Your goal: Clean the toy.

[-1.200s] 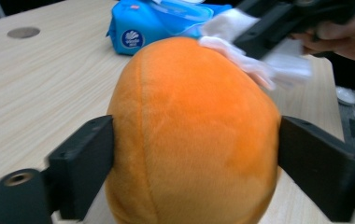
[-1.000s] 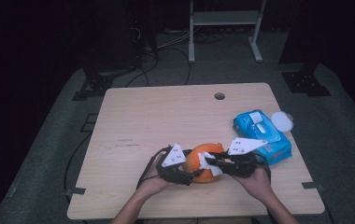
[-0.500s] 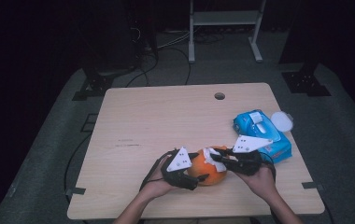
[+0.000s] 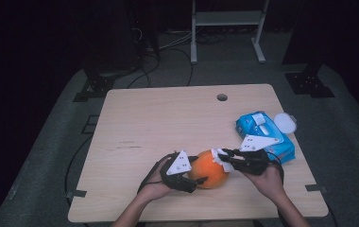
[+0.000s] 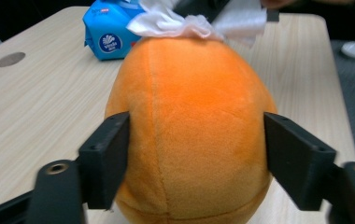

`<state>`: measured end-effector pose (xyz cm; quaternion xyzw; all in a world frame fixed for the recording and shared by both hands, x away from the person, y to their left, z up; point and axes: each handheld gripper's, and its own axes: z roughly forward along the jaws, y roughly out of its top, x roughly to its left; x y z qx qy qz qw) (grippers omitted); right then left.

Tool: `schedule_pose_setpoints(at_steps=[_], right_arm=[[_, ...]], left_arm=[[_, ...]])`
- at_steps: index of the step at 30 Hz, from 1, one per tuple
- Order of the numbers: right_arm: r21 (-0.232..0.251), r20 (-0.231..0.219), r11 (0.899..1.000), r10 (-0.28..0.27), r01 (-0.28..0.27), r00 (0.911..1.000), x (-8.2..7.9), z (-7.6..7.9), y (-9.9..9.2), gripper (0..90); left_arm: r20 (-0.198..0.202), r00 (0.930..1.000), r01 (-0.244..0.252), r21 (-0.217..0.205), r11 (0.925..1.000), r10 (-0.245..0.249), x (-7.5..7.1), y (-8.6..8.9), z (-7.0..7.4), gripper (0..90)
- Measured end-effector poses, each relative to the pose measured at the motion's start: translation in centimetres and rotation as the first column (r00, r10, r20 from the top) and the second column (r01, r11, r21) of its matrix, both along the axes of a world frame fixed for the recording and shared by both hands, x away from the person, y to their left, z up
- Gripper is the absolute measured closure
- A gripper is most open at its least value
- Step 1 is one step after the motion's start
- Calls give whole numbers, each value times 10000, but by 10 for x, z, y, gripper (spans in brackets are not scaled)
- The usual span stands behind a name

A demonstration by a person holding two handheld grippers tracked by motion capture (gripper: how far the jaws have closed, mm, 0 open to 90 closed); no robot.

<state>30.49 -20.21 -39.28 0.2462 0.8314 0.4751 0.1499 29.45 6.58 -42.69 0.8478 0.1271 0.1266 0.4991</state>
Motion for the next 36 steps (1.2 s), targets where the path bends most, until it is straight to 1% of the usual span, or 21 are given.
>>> schedule_pose_setpoints(at_steps=[2,3,4,5,8,10,11,12,14,15,19,21,22,24,25,26,27,29,31,34,36], right_arm=[[85,-118,10000,-49,50,9999,0,-2,-2,765],[77,-87,10000,-7,8,10000,-1,-1,0,766],[69,-61,9999,90,-90,9999,-2,0,2,766],[76,-84,9999,135,-134,9999,-3,1,4,766],[-5,137,9992,412,-412,9991,-8,5,13,765],[148,102,9972,734,-736,9972,-12,8,20,765],[194,118,9955,921,-923,9957,-14,10,25,765],[105,207,9933,1149,-1151,9932,-17,11,32,765],[-62,296,9918,1281,-1280,9913,-20,12,39,765],[-243,431,9917,1271,-1261,9910,-21,12,41,766],[-317,378,9967,753,-741,9964,-13,10,27,766],[-90,157,9989,459,-458,9988,-7,6,14,766],[-54,53,9994,353,-352,9994,-6,5,10,766],[72,-96,9998,198,-197,9998,-5,3,6,766],[66,-48,9998,191,-191,9998,-5,3,7,766],[103,-36,9996,257,-257,9997,-7,4,10,766],[168,-45,9991,397,-397,9992,-9,5,14,766],[32,82,9973,731,-731,9973,-14,6,25,765],[-126,164,9959,893,-891,9959,-17,6,29,765],[-95,67,9966,814,-813,9967,-13,6,24,766],[-305,187,9981,539,-533,9984,-10,5,18,766]], left_arm=[[-908,9957,-246,-628,9977,188,4,-1,2,171],[-1409,9890,-580,-955,9937,442,7,-2,2,136],[-1508,9870,-714,-984,9926,561,8,-2,2,132],[-1355,9884,-804,-834,9933,686,8,-2,2,152],[-806,9949,-656,-642,9958,603,5,-2,2,251],[61,9996,-259,-231,9994,260,-3,-7,3,277],[651,9978,90,197,9998,-102,-9,-12,4,283],[1111,9929,358,580,9977,-421,-13,-15,5,290],[1583,9846,578,1024,9931,-736,-19,-19,5,297],[1646,9834,589,1111,9921,-768,-19,-18,4,300],[1229,9901,579,816,9950,-677,-12,-9,2,301],[913,9946,447,593,9972,-500,-8,-6,2,269],[510,9981,334,287,9990,-349,-6,-7,2,236],[-213,9998,-8,-260,9997,2,-2,-10,4,159],[-426,9988,-252,-364,9990,236,-2,-12,5,112],[-594,9977,-338,-398,9986,314,-1,-15,5,105],[-442,9986,-313,-243,9992,302,-2,-16,4,108],[-194,9998,44,35,10000,-44,-4,-15,2,166],[-25,9999,150,131,9998,-150,-5,-11,1,213],[73,9999,131,212,9997,-133,-3,-7,2,247],[-62,10000,60,145,9999,-59,1,-3,1,248]])
